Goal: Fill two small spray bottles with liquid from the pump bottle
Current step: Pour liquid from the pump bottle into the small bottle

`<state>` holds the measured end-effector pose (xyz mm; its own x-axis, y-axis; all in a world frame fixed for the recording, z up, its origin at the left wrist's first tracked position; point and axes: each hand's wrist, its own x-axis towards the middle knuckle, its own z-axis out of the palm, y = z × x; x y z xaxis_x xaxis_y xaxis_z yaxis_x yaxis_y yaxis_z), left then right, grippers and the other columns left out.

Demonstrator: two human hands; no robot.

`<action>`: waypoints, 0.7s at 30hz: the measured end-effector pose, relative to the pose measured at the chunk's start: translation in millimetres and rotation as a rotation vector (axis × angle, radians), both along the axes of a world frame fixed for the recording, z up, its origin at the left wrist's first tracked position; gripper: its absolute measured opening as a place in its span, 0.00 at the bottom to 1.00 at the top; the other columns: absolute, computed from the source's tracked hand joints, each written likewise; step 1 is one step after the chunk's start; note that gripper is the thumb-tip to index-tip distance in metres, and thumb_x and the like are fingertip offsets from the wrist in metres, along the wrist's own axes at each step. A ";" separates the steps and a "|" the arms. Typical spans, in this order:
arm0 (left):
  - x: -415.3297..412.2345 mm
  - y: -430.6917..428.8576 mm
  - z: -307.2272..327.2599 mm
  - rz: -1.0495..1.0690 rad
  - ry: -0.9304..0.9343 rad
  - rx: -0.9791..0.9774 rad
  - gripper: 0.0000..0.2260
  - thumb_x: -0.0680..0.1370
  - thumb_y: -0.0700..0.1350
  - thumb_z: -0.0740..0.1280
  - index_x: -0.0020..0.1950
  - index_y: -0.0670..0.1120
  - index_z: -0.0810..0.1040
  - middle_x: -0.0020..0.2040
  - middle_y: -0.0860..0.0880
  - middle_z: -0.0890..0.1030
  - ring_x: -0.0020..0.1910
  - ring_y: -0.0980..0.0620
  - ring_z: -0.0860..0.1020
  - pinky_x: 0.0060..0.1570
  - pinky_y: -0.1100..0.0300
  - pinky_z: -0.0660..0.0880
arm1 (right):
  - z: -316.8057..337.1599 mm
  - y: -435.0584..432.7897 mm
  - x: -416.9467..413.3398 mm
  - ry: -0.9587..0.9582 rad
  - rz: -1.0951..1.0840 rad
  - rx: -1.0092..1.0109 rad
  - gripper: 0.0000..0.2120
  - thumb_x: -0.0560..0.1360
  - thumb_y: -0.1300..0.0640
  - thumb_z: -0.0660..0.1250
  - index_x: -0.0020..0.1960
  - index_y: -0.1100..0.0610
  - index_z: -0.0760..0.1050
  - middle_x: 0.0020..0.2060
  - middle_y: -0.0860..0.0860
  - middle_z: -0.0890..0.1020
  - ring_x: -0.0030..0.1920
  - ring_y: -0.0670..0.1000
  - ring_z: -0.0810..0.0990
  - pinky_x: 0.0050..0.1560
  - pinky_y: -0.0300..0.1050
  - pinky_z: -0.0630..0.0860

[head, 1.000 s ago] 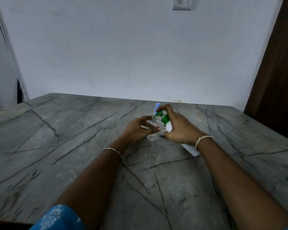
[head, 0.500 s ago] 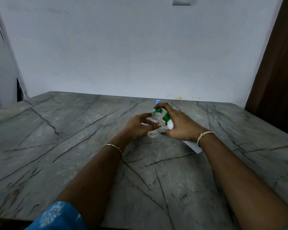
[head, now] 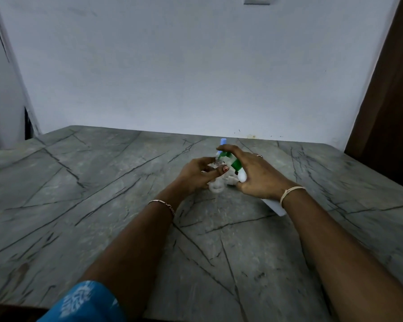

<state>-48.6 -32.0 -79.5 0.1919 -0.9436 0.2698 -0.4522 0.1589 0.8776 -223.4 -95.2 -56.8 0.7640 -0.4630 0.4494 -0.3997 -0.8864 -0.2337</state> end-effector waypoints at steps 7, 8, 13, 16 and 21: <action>-1.0 0.0 1.5 0.005 0.051 0.014 0.11 0.73 0.55 0.71 0.52 0.59 0.75 0.48 0.46 0.83 0.48 0.46 0.82 0.48 0.49 0.79 | 3.5 1.1 3.7 -0.074 0.039 0.029 0.32 0.68 0.63 0.70 0.66 0.47 0.62 0.46 0.49 0.76 0.40 0.45 0.73 0.36 0.40 0.66; -1.0 0.1 1.4 -0.001 0.058 0.016 0.11 0.73 0.54 0.71 0.53 0.59 0.75 0.49 0.44 0.83 0.47 0.47 0.81 0.48 0.49 0.79 | 4.2 1.4 4.5 -0.073 0.038 0.029 0.32 0.68 0.64 0.69 0.66 0.47 0.62 0.47 0.50 0.77 0.41 0.47 0.74 0.36 0.40 0.66; -0.4 -1.8 -1.1 -0.005 0.084 0.023 0.15 0.73 0.54 0.71 0.57 0.52 0.77 0.49 0.43 0.83 0.48 0.44 0.82 0.49 0.47 0.78 | 2.0 4.6 3.1 -0.029 -0.033 -0.032 0.36 0.69 0.61 0.69 0.71 0.43 0.58 0.45 0.53 0.78 0.44 0.54 0.75 0.43 0.49 0.74; -1.3 -1.9 -0.7 0.002 0.072 0.035 0.19 0.73 0.54 0.71 0.61 0.50 0.75 0.50 0.46 0.83 0.49 0.46 0.82 0.51 0.45 0.79 | 2.0 8.3 0.7 -0.005 -0.045 -0.023 0.40 0.68 0.57 0.71 0.72 0.38 0.55 0.45 0.54 0.77 0.46 0.55 0.75 0.46 0.51 0.76; -1.4 -1.9 -0.6 0.014 0.072 0.041 0.21 0.72 0.54 0.72 0.62 0.49 0.75 0.49 0.46 0.82 0.50 0.43 0.81 0.50 0.45 0.79 | 1.8 11.6 1.3 0.044 -0.107 -0.038 0.52 0.63 0.47 0.75 0.72 0.30 0.42 0.47 0.53 0.75 0.46 0.54 0.74 0.45 0.51 0.77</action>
<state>-50.0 -33.9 -80.1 0.2223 -0.9508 0.2160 -0.3898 0.1165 0.9135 -222.1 -83.6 -55.0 0.7305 -0.5261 0.4353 -0.5017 -0.8460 -0.1806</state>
